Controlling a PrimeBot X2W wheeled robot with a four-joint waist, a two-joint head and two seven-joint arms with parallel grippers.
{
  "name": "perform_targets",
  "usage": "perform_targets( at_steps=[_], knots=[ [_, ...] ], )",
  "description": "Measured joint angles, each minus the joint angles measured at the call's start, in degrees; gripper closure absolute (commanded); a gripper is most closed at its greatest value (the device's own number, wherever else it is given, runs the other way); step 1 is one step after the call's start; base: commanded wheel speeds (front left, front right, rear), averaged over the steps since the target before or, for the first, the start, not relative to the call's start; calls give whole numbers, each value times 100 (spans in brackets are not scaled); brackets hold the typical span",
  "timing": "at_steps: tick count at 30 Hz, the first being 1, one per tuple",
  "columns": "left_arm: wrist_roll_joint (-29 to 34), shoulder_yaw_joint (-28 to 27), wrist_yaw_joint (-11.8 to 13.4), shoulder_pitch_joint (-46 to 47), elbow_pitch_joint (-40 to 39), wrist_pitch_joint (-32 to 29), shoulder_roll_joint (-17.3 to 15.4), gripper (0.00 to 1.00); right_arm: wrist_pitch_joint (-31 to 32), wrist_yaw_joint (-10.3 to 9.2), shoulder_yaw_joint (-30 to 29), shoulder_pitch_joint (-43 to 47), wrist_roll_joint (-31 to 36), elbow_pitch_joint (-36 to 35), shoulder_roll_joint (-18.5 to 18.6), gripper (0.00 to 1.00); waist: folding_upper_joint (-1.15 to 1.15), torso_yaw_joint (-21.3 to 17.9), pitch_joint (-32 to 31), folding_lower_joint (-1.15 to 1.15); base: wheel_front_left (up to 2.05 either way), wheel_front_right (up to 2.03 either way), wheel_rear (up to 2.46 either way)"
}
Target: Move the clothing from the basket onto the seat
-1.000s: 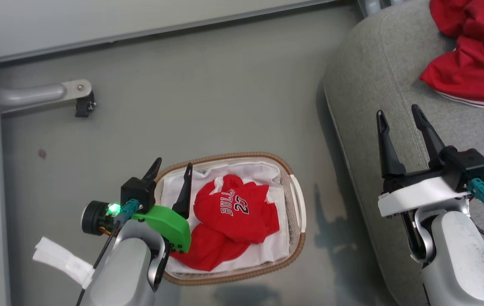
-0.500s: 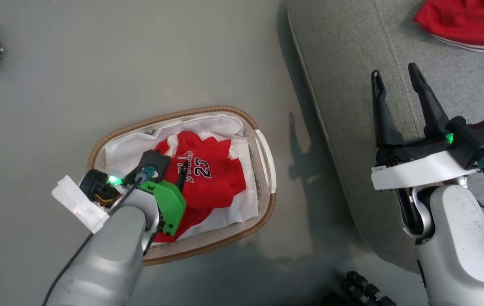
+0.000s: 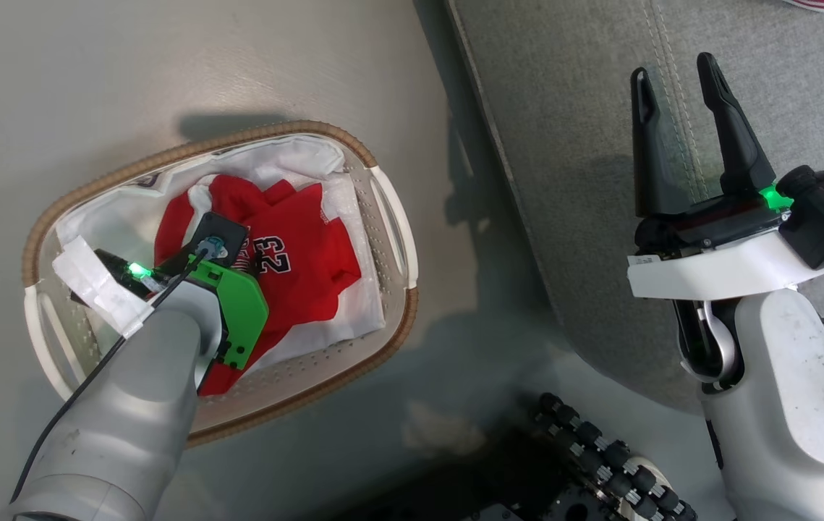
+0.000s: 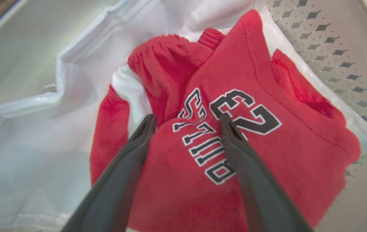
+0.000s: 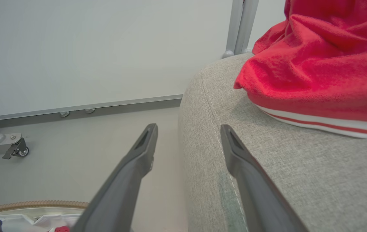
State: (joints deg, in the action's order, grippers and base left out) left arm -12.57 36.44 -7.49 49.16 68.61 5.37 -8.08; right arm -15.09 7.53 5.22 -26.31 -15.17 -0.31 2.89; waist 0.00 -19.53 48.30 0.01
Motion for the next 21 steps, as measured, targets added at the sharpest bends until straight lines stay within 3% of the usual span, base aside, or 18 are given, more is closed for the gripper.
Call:
perform_targets(
  at_steps=[5, 6, 7, 8, 9, 21],
  knots=[
    [-129, 298, 0, 29, 136, -430, -10, 0, 0, 0, 59, -20, -27, -82, -2, 0, 0, -170, 178, 0, 0, 0, 0],
    [-160, 333, 0, 29, 142, -476, -9, 22, -1, 0, 60, -21, -27, -88, -2, 0, 0, -185, 193, 0, 0, 0, 0],
    [-186, 383, 0, 32, 146, -511, -11, 64, 0, 0, 60, -22, -26, -92, -2, 0, 0, -198, 204, 0, 0, 0, 0],
    [-210, 427, 0, 38, 147, -531, -12, 95, 0, 0, 60, -24, -25, -94, -2, 0, 0, -198, 203, 0, 0, 0, 0],
    [-232, 457, 0, 40, 145, -533, -12, 100, 0, 0, 62, -29, -24, -97, -3, 0, 0, -195, 196, 0, 0, 0, 0],
    [-760, 589, 0, -123, -7, 14, 63, 100, 0, 0, 56, -64, 175, 2, -5, 0, 0, -63, -212, -1, 0, 0, 0]
  ],
)
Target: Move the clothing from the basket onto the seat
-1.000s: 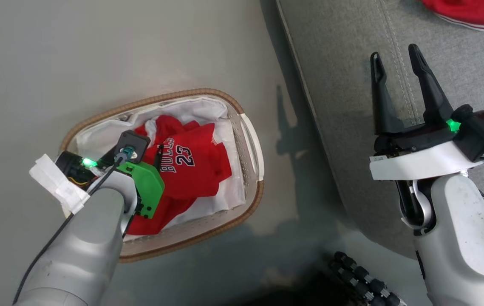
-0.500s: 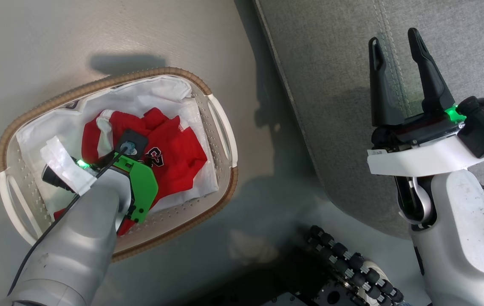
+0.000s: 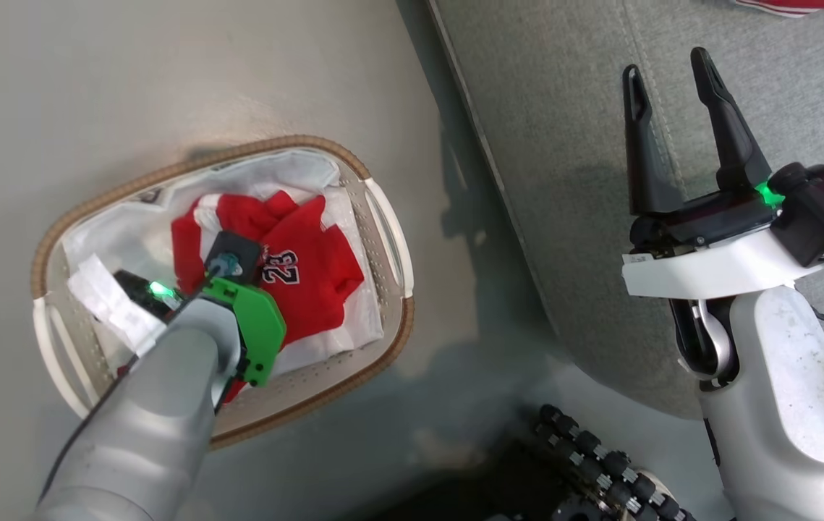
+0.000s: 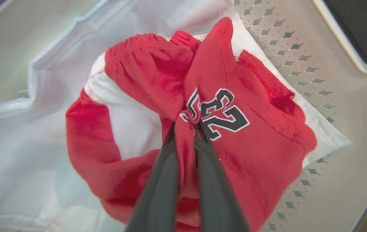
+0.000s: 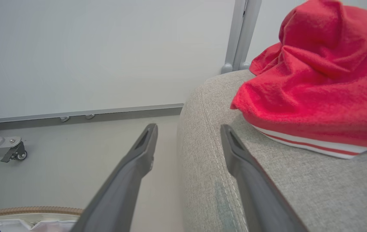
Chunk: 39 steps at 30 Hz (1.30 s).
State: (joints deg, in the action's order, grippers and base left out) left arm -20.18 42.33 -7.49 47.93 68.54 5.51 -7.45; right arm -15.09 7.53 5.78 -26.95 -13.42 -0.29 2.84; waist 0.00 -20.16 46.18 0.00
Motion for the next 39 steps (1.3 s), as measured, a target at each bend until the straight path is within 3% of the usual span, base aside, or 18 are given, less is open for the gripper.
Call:
perform_targets(
  at_steps=[15, 26, 31, 39],
  knots=[
    [-603, 57, 0, -645, -971, 924, 125, 100, -1, 0, -255, 589, 694, 430, -5, 0, 0, 459, -1369, 0, 0, 0, 0],
    [-380, -438, 146, -1257, -3137, 953, -120, 100, -1, 0, -202, 1335, 924, 739, -7, 0, 0, 859, -2695, -1, 0, 0, 0],
    [-241, -402, 145, -1190, -3515, 953, -133, 100, 0, 0, -45, 1555, 942, 862, -5, 0, 0, 1000, -3289, -1, 0, 0, 0],
    [-165, -258, 91, -346, -3600, 750, -9, 100, -1, 0, 479, 1590, 917, 1002, -5, 0, 0, 1123, -4062, -1, 0, 0, 0]
  ],
)
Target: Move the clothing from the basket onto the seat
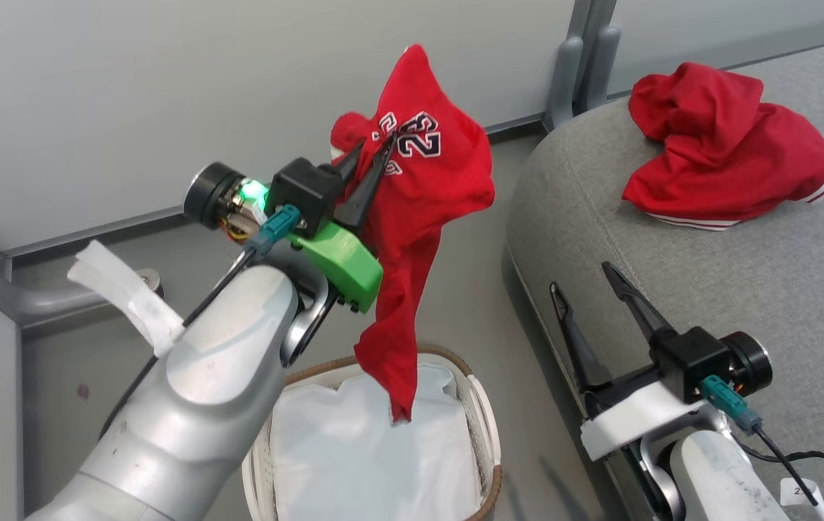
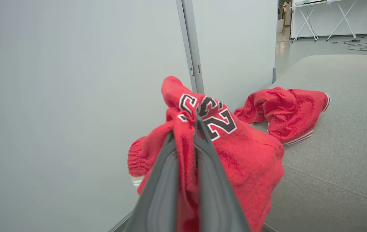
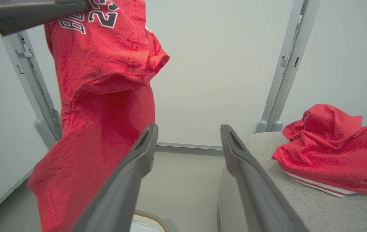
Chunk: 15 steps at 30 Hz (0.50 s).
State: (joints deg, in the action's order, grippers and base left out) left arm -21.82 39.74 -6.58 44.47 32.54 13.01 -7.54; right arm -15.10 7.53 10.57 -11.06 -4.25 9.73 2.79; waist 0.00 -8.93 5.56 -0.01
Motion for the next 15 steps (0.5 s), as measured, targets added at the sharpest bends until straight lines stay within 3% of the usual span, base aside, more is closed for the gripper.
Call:
perform_targets(
  at_steps=[15],
  knots=[
    [70, 134, -42, 1607, 246, -435, 248, 100, 1, 0, 1291, -330, -258, 537, 1, 0, 0, 117, -474, 0, 0, 0, 0]
  ],
)
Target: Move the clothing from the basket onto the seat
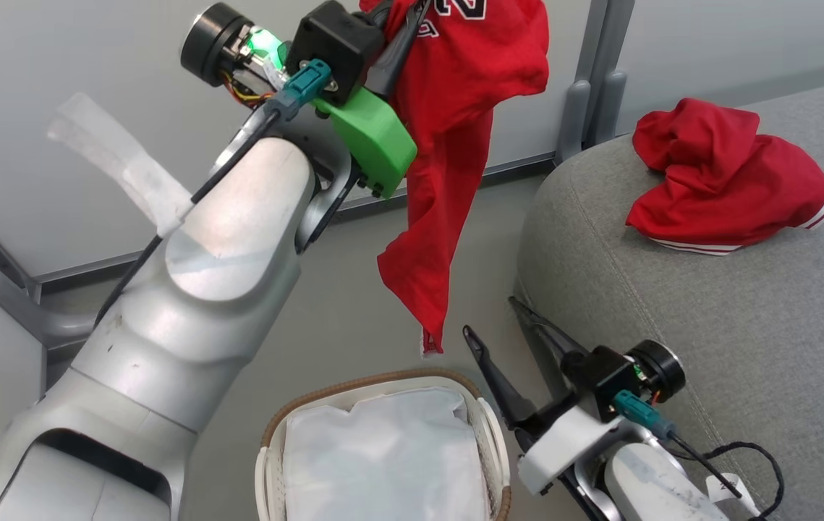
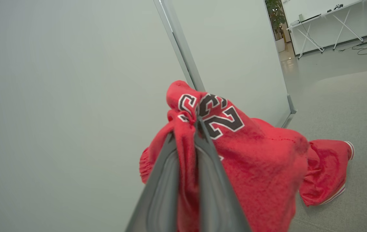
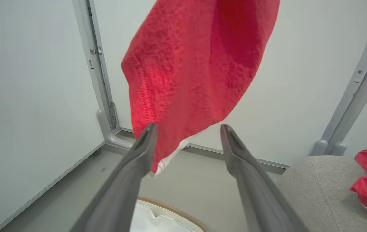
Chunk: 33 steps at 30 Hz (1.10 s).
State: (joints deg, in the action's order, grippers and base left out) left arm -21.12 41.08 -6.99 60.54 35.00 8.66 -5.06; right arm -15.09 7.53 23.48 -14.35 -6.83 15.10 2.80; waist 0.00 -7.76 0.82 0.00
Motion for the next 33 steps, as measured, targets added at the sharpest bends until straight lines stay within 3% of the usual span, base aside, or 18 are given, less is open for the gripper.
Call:
perform_targets(
  at_steps=[9, 21, 22, 23, 25, 33],
  knots=[
    [-156, 335, 38, 410, 244, -44, 202, 100, -1, 0, 595, -448, -189, 681, -2, 0, 0, 193, -9, 0, 0, 0, 0],
    [-1255, 1276, 414, 425, -318, -103, 220, 100, 0, 0, -24, -1382, -85, 1366, 0, 0, 0, 634, -78, 0, 0, 0, 0],
    [-1307, 1314, 455, 425, -331, -99, 220, 100, 0, 0, -59, -1429, -85, 1366, 0, 7, 0, 656, -79, 0, 0, 0, 0],
    [-1366, 1361, 476, 424, -341, -92, 221, 100, 0, 0, -99, -1477, -87, 1355, 0, 62, 0, 679, -80, 0, 0, 0, 0],
    [-1432, 1428, 520, 406, -328, -44, 221, 100, 0, 0, -146, -1537, -91, 1349, 0, 100, 0, 711, -85, 0, 0, 0, 0],
    [-1582, 1452, 580, 178, -7, 153, 209, 100, -1, 0, -281, -1543, -90, 1138, -2, 100, 0, 678, -98, 0, 0, 0, 0]
  ],
)
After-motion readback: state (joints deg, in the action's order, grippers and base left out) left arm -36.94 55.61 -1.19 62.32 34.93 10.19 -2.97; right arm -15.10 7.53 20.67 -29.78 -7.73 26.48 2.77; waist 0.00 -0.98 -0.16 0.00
